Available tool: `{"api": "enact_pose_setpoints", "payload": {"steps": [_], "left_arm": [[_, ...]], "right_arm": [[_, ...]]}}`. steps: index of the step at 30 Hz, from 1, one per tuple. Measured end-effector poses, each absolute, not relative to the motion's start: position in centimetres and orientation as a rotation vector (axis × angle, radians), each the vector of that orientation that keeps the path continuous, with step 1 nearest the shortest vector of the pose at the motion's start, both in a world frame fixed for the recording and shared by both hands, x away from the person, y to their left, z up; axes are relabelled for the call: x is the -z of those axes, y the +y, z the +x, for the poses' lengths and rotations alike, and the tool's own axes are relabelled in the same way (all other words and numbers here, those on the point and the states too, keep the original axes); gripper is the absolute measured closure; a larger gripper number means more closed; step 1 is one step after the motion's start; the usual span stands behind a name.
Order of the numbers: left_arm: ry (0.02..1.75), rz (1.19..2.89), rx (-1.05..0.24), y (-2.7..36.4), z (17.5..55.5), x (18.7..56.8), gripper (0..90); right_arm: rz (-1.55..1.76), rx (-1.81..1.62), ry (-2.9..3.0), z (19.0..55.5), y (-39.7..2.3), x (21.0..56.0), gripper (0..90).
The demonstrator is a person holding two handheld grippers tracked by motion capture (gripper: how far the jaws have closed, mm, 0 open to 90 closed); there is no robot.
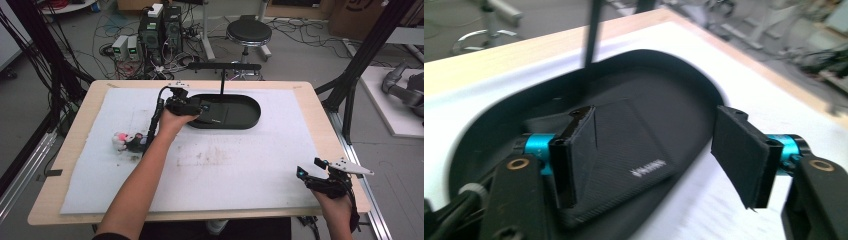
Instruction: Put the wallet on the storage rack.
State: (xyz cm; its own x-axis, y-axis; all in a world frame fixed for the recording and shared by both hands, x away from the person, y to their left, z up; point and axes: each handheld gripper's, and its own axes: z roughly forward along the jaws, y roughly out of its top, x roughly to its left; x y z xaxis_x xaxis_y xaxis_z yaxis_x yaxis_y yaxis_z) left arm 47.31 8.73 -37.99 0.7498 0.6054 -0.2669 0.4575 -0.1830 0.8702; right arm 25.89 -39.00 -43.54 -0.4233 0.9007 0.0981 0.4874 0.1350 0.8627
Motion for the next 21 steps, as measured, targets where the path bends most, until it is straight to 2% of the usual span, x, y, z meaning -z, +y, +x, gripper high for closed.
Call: {"api": "enact_pose_setpoints", "payload": {"steps": [11, 21], "left_arm": [[0.657, 1.861, -0.186, 10.0, 41.1, 36.4, 25.1], [0.581, 1.891, -0.239, 12.5, 36.9, 37.0, 19.7]], "right_arm": [[1.308, -1.246, 1.99, 28.0, -37.5, 43.5, 17.7], [1.278, -1.255, 2.024, 30.4, -36.0, 43.5, 17.7]]}}
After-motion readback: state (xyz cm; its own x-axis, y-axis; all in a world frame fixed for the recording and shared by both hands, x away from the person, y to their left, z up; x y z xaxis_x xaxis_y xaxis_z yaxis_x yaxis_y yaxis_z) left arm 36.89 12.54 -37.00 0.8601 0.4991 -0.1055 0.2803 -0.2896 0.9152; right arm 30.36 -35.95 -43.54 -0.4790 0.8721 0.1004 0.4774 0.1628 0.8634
